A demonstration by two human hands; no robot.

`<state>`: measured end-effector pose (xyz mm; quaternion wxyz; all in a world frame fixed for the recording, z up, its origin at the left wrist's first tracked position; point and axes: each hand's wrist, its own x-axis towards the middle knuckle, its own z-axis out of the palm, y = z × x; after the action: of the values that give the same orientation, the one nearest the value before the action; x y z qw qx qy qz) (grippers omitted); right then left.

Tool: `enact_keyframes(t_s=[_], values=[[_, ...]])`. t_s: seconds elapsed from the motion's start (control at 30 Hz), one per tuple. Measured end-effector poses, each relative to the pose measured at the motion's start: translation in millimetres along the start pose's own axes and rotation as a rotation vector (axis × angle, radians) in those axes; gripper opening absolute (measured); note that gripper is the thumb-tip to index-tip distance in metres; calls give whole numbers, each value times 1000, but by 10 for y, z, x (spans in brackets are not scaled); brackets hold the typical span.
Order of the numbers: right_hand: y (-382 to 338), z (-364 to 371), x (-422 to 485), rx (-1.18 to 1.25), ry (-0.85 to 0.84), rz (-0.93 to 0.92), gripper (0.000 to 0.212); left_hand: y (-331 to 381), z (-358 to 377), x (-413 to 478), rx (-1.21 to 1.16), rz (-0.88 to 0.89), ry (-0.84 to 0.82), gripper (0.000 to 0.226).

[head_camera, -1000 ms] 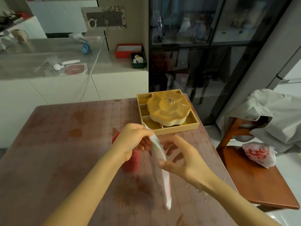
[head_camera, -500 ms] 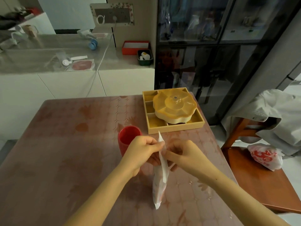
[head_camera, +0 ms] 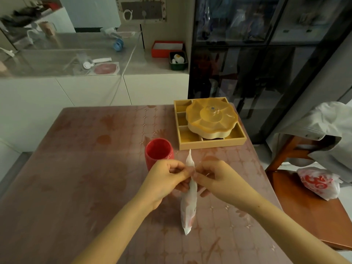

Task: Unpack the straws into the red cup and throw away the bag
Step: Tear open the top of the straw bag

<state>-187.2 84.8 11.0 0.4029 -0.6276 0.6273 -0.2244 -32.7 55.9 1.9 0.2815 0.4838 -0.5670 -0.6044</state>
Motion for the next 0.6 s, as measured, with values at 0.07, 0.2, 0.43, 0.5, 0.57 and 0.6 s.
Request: enact_keyframes(t_s=[0.07, 0.2, 0.43, 0.5, 0.57, 0.6], values=[[-25, 49, 8, -120, 55, -7, 17, 1, 3, -10, 125, 29, -4, 15], [-73, 34, -7, -69, 50, 57, 16, 41, 30, -57, 280, 90, -24, 23], [-62, 29, -223, -182, 93, 38, 20, 30, 188, -151, 364, 158, -24, 25], [-81, 43, -287, -292, 111, 20, 18, 67, 247, -155, 439, 179, -31, 20], [-84, 31, -320, -344, 112, 26, 18, 103, 284, -157, 469, 191, -48, 17], [-82, 7, -325, -342, 101, 40, 18, 111, 293, -153, 475, 193, -47, 17]])
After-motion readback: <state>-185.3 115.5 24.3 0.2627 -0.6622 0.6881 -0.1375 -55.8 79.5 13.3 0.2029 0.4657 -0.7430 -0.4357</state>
